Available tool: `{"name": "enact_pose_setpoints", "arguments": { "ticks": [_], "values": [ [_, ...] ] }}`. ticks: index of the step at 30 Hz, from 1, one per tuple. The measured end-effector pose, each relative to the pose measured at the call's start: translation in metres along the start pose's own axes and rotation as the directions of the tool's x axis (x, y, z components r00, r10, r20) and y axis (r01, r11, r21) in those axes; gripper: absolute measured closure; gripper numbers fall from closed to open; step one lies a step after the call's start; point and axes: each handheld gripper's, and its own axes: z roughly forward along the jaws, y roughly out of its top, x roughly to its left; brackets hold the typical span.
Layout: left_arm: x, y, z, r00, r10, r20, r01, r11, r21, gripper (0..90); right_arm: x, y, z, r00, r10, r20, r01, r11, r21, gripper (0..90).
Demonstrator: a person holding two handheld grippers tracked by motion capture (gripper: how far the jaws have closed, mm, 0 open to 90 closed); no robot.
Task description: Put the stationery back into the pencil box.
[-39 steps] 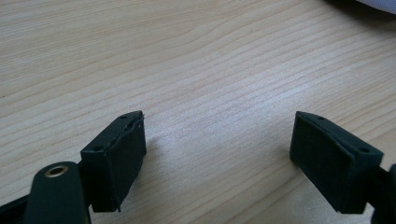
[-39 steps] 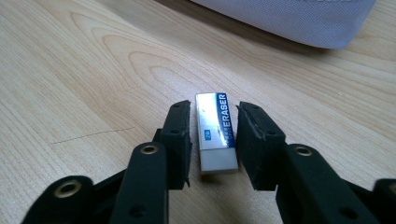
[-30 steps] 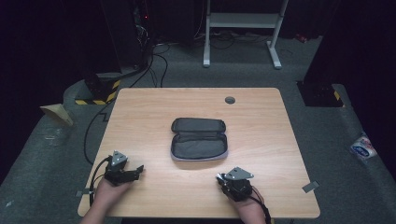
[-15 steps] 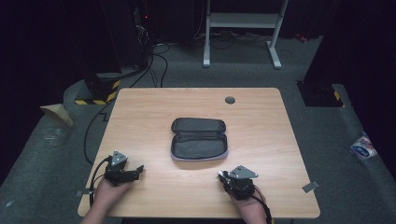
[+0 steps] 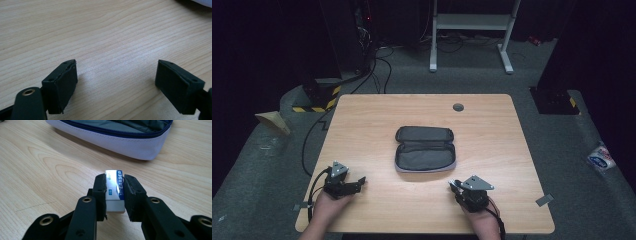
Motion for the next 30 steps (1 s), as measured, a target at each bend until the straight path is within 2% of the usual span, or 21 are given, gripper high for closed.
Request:
{"name": "enact_pose_setpoints", "arguments": {
  "ticks": [19, 25, 30],
  "values": [
    [0.0, 0.0, 0.0, 1.0, -0.001, -0.006, 0.001, 1.0, 0.002, 17.4, -0.006, 0.01, -0.009, 0.9997, 0.009, 0.025, -0.008, 0.998, -0.058, 72.4],
    [0.0, 0.0, 0.0, 1.0, 0.001, -0.006, -0.001, 1.0, 0.001, 17.4, -0.006, 0.015, -0.008, 0.9996, 0.003, 0.029, -0.001, 0.997, -0.073, 72.4],
    [0.0, -0.001, -0.001, 1.0, 0.0, -0.006, 0.0, 1.0, 0.004, 17.4, -0.006, 0.02, -0.006, 0.9995, 0.016, 0.027, -0.014, 0.997, -0.075, 72.5]
  ]
}}
